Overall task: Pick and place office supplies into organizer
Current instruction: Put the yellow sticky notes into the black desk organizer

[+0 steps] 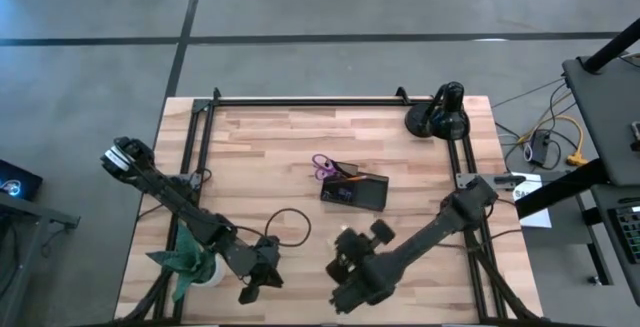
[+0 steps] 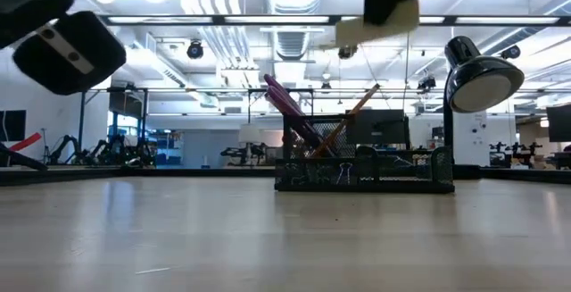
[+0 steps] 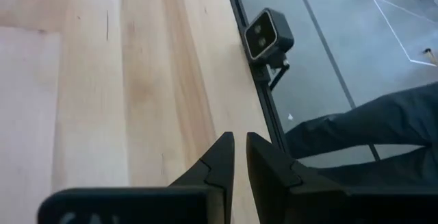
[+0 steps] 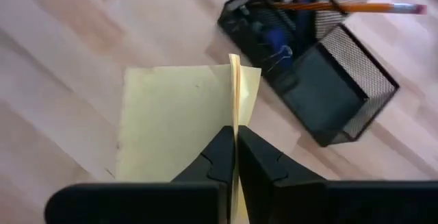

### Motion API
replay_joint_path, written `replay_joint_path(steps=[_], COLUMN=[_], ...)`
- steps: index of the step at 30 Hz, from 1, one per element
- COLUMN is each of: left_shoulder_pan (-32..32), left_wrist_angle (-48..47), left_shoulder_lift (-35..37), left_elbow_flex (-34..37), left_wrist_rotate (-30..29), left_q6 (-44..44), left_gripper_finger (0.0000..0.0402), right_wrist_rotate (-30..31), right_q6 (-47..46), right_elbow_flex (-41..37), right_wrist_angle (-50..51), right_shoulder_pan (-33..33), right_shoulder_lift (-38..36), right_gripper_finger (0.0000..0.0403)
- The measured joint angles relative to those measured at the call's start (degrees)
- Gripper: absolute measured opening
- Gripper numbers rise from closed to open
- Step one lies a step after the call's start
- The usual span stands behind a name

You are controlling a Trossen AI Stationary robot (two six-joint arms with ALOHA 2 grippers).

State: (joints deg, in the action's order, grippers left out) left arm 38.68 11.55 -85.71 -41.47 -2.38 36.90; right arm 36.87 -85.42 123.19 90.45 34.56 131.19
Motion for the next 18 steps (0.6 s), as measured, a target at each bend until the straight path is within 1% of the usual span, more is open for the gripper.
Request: replay_joint_path(steps=[4,7,11,14,18], left_shoulder_pan=[-0.9,-1.2,-1.7,-2.4,-4.1], left_wrist_angle=[0.0,-0.6,-0.5,-0.4,0.1], left_shoulder_lift=[1.2,2.3,4.4,5.6,7.4], left_elbow_flex=[0.0,0.1,0.3,0.2,-0.2], left_wrist_rotate=[-1.5,-3.7,-7.8,-10.5,-12.0], left_q6=[-1.3,-1.4,-2.7,-2.8,-3.3], left_gripper_finger=[0.0025,0.0025,0.0025,0.0025,0.0025], right_wrist_rotate=[0.5,0.1,-5.4,-7.1,-7.4], right_q6=[-5.6,-8.8,-11.0,-18.2,-31.0], right_elbow_flex=[-8.3,-16.6,-29.5,-37.7,-44.9], right_wrist_angle=[-0.3,-0.5,-0.2,-1.2,-2.3], right_shoulder_pan=[-0.7,-1.3,-3.2,-4.8,-6.6], right_shoulder_lift=[-5.6,-10.4,-18.1,-23.9,-32.0], right_gripper_finger=[0.0008,0.0008,0.0008,0.0008,0.0008])
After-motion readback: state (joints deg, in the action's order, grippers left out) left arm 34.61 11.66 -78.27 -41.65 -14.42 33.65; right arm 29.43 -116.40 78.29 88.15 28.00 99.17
